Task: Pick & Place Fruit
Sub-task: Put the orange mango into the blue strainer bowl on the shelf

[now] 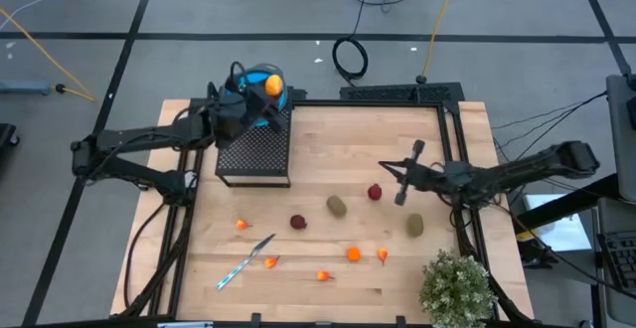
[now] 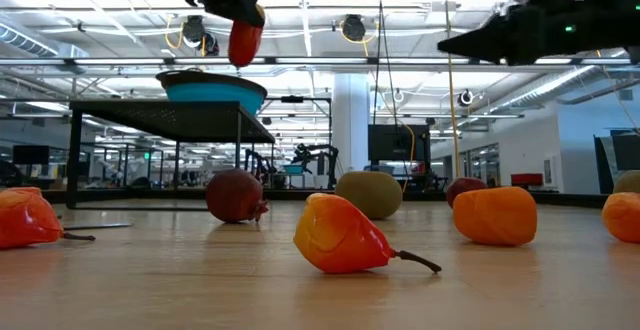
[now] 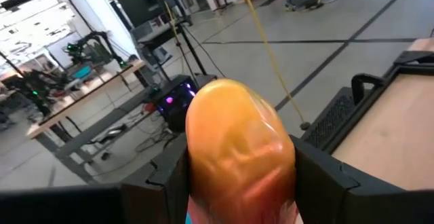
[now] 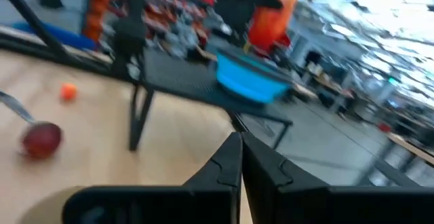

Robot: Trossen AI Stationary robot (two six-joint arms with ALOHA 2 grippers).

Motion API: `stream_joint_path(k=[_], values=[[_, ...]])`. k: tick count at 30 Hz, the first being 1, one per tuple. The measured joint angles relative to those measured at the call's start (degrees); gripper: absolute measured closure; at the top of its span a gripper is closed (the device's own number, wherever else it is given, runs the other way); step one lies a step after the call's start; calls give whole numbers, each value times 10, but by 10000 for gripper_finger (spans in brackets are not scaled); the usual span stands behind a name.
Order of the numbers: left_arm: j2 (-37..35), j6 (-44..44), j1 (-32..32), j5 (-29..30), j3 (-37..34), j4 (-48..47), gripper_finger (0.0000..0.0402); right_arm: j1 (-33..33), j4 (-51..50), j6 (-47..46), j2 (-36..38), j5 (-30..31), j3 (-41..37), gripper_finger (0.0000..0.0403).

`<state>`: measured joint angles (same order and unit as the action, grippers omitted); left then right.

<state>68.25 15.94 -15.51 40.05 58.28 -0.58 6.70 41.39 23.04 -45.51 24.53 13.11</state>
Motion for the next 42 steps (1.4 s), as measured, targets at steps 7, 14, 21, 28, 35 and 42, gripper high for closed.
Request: stream_joint_path(k=[7, 14, 21, 28, 35, 42], values=[[0, -15, -48, -43, 2, -6, 206, 0, -103, -6, 124, -126, -30, 402], [1, -52, -103, -101, 57, -95, 209, -7, -202, -14, 173, -241, -30, 402], [1, -101, -161, -157, 115, -201, 209, -22, -227, -14, 179, -292, -30, 403], [1, -154, -205, -226, 123, -272, 205, -34, -229, -14, 179, -292, -30, 403], [18, -193, -236, -246, 123, -305, 203, -34, -229, -14, 179, -292, -30, 403], [51, -224, -272, -306, 123, -300, 202, -34, -229, -14, 179, -291, -30, 403]])
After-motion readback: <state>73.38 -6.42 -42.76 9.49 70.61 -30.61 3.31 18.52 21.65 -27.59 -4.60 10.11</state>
